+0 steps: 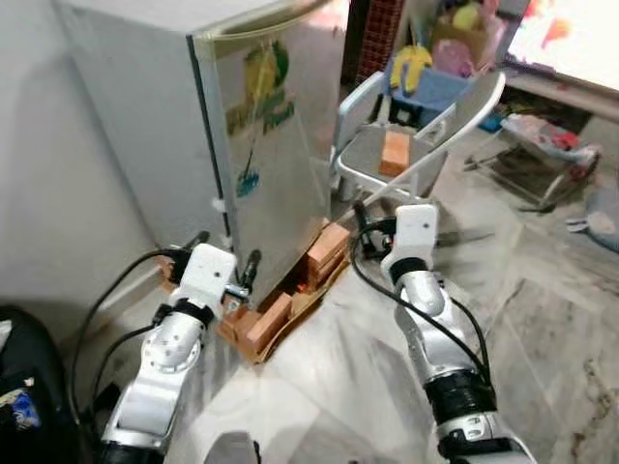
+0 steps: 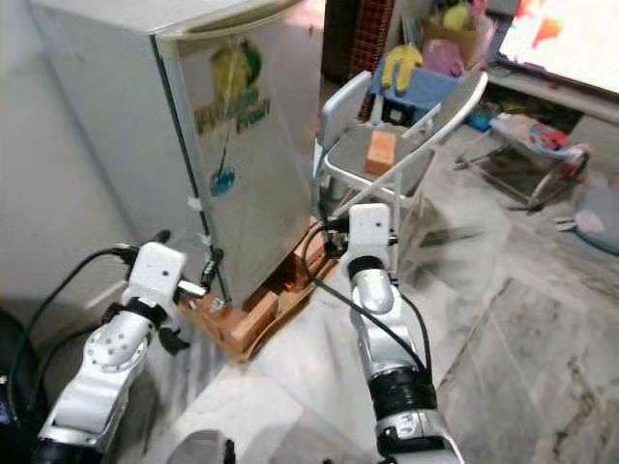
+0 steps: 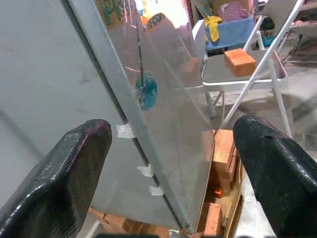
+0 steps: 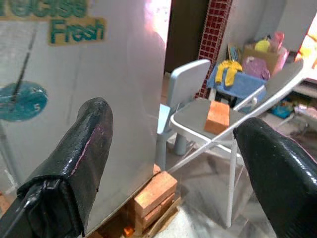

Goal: Restocking fridge

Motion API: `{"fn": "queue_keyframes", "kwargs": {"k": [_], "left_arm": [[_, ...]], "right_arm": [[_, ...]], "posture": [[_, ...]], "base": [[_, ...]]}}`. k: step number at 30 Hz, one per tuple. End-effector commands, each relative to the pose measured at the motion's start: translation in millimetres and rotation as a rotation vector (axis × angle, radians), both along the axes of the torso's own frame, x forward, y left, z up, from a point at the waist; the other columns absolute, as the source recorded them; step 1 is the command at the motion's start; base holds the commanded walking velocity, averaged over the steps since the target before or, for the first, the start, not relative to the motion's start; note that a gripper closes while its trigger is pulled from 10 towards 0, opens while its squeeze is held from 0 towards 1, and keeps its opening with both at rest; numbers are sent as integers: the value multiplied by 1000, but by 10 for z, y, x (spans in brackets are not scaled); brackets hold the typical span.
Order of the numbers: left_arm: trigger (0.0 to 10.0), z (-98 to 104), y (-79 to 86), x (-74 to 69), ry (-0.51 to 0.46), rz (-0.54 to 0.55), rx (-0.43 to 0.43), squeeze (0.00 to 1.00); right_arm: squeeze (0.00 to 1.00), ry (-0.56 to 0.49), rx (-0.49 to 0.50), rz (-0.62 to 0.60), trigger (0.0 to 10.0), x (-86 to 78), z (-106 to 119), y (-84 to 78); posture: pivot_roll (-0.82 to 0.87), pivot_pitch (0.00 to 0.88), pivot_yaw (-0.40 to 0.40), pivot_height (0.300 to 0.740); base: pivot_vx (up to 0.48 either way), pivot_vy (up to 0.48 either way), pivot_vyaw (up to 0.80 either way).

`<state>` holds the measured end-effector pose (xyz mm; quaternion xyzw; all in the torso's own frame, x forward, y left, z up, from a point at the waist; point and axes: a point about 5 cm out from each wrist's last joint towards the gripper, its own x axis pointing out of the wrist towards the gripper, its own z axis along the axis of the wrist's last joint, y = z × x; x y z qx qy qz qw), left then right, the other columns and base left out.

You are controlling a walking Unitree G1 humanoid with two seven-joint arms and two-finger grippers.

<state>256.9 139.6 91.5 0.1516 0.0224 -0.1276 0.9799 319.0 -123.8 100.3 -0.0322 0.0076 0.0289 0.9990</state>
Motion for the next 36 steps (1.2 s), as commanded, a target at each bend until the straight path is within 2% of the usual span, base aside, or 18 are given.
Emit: {"fn": "queue_keyframes", "kwargs": {"k": [1, 3, 9, 13, 23, 31, 36], "left_arm": [[10000, 25, -58, -3, -10, -33, -15, 0], [10000, 27, -55, -6, -14, -33, -19, 0], [10000, 32, 9, -1, -13, -20, -16, 0], [10000, 12, 31, -7, 0, -6, -39, 0], [10000, -12, -57, -24, 11, -35, -53, 0], [10000, 21, -79, -40, -16, -60, -73, 0], [10000, 64, -76, -35, -35, -49, -89, 0]], "right_arm": [[0, -2, 15, -12, 10000, 13, 28, -43], [0, -36, -8, -31, 10000, 16, 61, -69], [0, -41, 28, -39, 10000, 56, 111, -93], [0, -56, 23, -35, 10000, 44, 127, -95], [0, -38, 19, -40, 10000, -52, 24, -111], [0, -43, 26, -46, 10000, -34, 48, -114], [0, -33, 28, -48, 10000, -28, 49, -104]], "posture": [[136, 2, -31, 740], [136, 3, -34, 740], [138, 12, -31, 740], [134, 12, -32, 740], [126, 11, -32, 740], [130, 13, -37, 740], [130, 23, -42, 740]], "base": [[0, 0, 0], [0, 0, 0], [143, 0, 0], [321, 334, -800], [337, 342, -785], [325, 352, -54], [0, 0, -443]]}}
